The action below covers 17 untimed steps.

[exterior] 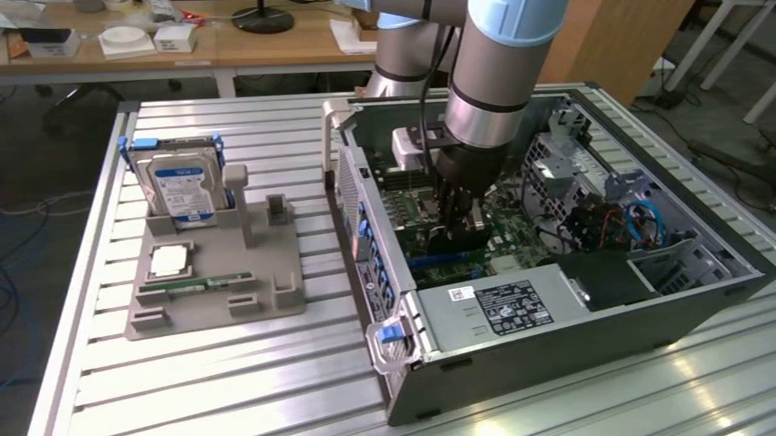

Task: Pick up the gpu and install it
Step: 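Insert the gpu into the slot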

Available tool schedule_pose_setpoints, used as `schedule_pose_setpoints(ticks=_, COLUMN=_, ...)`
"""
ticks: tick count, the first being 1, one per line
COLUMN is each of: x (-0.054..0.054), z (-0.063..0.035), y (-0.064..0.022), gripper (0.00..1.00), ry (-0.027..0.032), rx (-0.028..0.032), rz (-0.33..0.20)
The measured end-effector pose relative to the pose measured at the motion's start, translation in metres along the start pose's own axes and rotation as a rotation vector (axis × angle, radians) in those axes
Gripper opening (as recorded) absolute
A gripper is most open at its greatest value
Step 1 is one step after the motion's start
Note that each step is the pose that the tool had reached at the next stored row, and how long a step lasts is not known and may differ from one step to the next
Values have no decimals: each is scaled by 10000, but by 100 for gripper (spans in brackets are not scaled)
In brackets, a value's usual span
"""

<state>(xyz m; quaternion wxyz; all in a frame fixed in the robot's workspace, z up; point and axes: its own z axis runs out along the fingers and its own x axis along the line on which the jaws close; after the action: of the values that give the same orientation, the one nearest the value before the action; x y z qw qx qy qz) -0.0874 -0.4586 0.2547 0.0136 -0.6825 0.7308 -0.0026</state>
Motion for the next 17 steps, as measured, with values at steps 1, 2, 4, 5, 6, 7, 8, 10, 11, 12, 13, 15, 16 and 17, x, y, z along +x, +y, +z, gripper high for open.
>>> schedule_pose_setpoints(ticks=1, x=0, z=0, y=-3, gripper=26, ry=1, rx=0, rz=-1)
schedule_pose_setpoints(ticks=2, x=0, z=-1, y=-8, gripper=26, ry=2, rx=-1, rz=-1)
schedule_pose_setpoints(ticks=4, x=-1, z=0, y=-20, gripper=26, ry=1, rx=0, rz=-1)
schedule_pose_setpoints(ticks=5, x=-2, z=0, y=-26, gripper=26, ry=0, rx=1, rz=-1)
schedule_pose_setpoints(ticks=6, x=-2, z=0, y=-30, gripper=26, ry=1, rx=1, rz=-1)
schedule_pose_setpoints(ticks=7, x=-2, z=1, y=-31, gripper=26, ry=1, rx=1, rz=0)
schedule_pose_setpoints(ticks=8, x=-2, z=0, y=-32, gripper=26, ry=1, rx=0, rz=0)
schedule_pose_setpoints(ticks=10, x=-2, z=1, y=-32, gripper=26, ry=1, rx=0, rz=1)
schedule_pose_setpoints(ticks=11, x=-2, z=1, y=-32, gripper=26, ry=1, rx=0, rz=-5)
schedule_pose_setpoints(ticks=12, x=-2, z=1, y=-32, gripper=26, ry=2, rx=0, rz=-29)
schedule_pose_setpoints(ticks=13, x=-2, z=1, y=-32, gripper=26, ry=1, rx=0, rz=-65)
schedule_pose_setpoints(ticks=15, x=-2, z=1, y=-32, gripper=26, ry=0, rx=-2, rz=-129)
schedule_pose_setpoints(ticks=16, x=-3, z=1, y=-32, gripper=26, ry=-2, rx=-2, rz=-164)
schedule_pose_setpoints(ticks=17, x=-3, z=1, y=-32, gripper=26, ry=-3, rx=-2, rz=-198)
